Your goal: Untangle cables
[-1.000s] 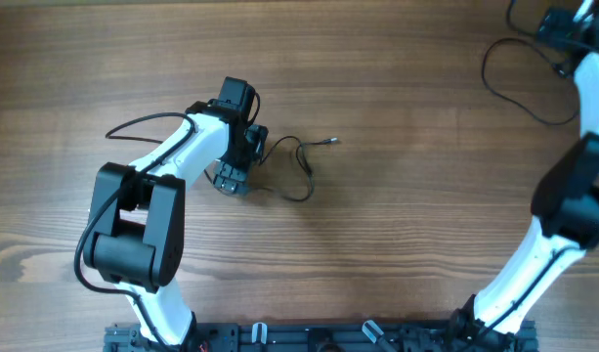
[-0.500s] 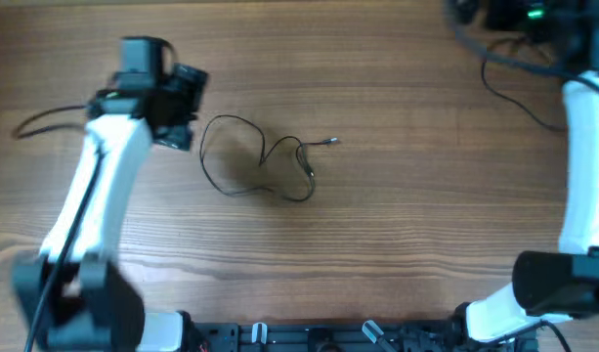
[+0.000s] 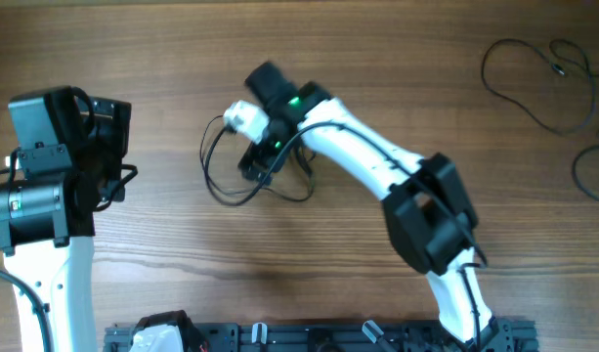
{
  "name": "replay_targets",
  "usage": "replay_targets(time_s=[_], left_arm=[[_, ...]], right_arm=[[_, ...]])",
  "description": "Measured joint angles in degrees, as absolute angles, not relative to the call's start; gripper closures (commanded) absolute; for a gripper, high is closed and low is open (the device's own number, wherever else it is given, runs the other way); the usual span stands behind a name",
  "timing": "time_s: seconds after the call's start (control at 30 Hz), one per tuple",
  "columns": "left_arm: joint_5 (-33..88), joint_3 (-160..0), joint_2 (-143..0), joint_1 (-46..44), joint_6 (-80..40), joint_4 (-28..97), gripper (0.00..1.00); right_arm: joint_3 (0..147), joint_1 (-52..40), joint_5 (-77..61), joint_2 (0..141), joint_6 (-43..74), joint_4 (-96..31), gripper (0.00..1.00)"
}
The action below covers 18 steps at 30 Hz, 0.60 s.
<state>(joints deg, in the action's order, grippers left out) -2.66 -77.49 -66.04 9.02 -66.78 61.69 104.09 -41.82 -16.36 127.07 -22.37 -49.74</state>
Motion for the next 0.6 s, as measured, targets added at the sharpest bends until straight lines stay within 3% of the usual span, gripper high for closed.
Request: replay_targets(time_s=[0.4,0.43,0.5,0.53,0.6], left_arm=[[-4.95,-77.47,-66.04,9.02,-66.67,64.05,0.00],[-4.95,-77.47,-66.04,9.02,-66.67,64.10,0.00],[-4.95,-77.47,-66.04,9.02,-66.67,64.10,0.00],[-5.02,-77.47,-66.04,9.02,-66.67,64.10,0.00],[-5.13,-77.47,-66.04,9.02,-66.67,64.10,0.00]], right_arm=[[97.80,-49.23,-0.43,128.40,-23.66,-48.97,0.00],[96.97,-49.19,0.95,128.40,-23.44,-47.09,0.05],[96.71,-49.15,1.78,128.40,-23.09,-44.53,0.42],[96.71,-49.15,1.78,128.40,-23.00,-44.42,0.96],[96.71,-49.15,1.48,128.40,-22.41,-45.54,0.96]])
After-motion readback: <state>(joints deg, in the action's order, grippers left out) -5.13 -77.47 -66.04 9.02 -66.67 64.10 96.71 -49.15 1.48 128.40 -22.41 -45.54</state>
